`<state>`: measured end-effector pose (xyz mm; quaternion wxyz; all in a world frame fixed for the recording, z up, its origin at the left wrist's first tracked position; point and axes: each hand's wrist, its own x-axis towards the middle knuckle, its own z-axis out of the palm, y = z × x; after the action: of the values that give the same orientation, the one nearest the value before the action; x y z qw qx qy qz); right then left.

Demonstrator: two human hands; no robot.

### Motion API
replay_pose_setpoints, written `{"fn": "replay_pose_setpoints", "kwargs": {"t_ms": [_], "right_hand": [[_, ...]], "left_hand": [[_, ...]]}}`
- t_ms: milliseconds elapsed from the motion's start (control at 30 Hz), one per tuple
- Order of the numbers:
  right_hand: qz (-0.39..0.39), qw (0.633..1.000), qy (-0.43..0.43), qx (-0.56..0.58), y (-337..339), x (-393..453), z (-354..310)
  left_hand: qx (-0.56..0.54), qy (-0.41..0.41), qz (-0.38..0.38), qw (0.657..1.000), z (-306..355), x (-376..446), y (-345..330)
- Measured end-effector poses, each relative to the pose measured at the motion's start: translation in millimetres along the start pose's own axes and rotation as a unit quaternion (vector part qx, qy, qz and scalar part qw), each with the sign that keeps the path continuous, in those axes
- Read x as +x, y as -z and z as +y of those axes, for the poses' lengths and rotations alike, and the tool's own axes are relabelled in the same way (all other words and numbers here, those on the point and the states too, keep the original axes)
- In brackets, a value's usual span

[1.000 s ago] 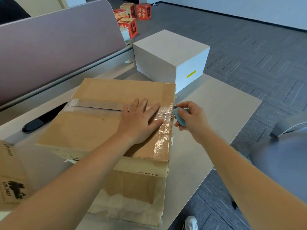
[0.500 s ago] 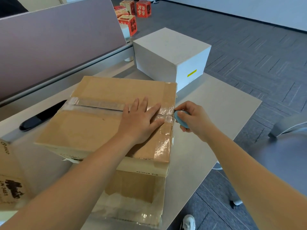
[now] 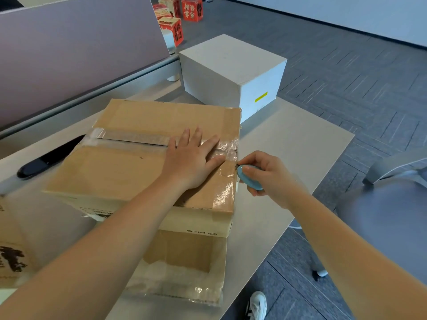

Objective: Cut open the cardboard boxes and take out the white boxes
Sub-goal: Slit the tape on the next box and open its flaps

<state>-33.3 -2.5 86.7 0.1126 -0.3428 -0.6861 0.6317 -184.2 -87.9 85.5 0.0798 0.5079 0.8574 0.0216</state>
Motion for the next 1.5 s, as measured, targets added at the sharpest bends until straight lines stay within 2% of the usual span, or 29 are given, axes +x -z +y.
{"fn": "replay_pose_setpoints", "kwargs": {"t_ms": [67, 233, 300, 400, 467, 600, 633, 700, 900, 1000, 1133, 1267, 1500], "right_hand": [[0.004, 1.0, -0.002, -0.003, 3.0, -2.0, 1.5], [0.135, 0.99, -0.007, 0.045, 30.0, 1.2, 1.0], [0.15, 0.987, -0.002, 0.054, 41.0, 3.2, -3.0], [0.136, 0.987, 0.007, 0.081, 49.0, 11.5, -15.7], [0.126, 0.988, 0.021, 0.086, 50.6, 19.7, -25.5], [0.104, 0.991, 0.041, 0.079, 48.2, 35.0, -39.2], [0.089, 0.992, 0.044, 0.072, 44.9, 38.5, -42.7], [0.055, 0.995, 0.045, 0.065, 33.9, 45.3, -49.7], [-0.019, 0.995, 0.077, 0.06, -25.5, 57.7, -66.7], [-0.056, 0.994, 0.074, 0.054, -65.0, 58.2, -72.5], [-0.078, 0.99, 0.11, 0.031, -115.7, 57.3, -76.8], [-0.076, 0.973, 0.196, -0.09, -155.3, 57.4, -75.9], [-0.082, 0.943, 0.24, -0.217, -179.0, 57.4, -73.3]], "left_hand": [[-0.005, 0.004, 0.0, 1.0, 1.8, 0.6, -0.1], [-0.025, 0.031, 0.004, 0.999, 15.5, 5.5, -1.7], [-0.038, 0.053, 0.008, 0.998, 25.1, 7.9, -2.9], [-0.061, 0.09, 0.01, 0.994, 46.6, 11.8, -3.5], [-0.122, 0.1, 0.036, 0.987, 60.1, 13.1, -0.7], [-0.348, 0.086, 0.143, 0.922, 56.2, 3.0, 13.9], [-0.372, 0.082, 0.161, 0.91, 47.9, -2.9, 17.8], [-0.364, 0.086, 0.174, 0.911, 25.2, -17.0, 24.1], [-0.255, 0.175, 0.144, 0.94, -69.2, -53.8, 24.4], [-0.235, 0.192, 0.121, 0.945, -111.2, -69.4, 24.2], [-0.269, 0.181, 0.054, 0.944, -151.6, -82.1, 24.9], [-0.311, 0.156, 0.012, 0.938, -175.3, -81.6, 18.4], [-0.39, 0.104, -0.007, 0.915, -189.1, -79.7, 1.8]]}}
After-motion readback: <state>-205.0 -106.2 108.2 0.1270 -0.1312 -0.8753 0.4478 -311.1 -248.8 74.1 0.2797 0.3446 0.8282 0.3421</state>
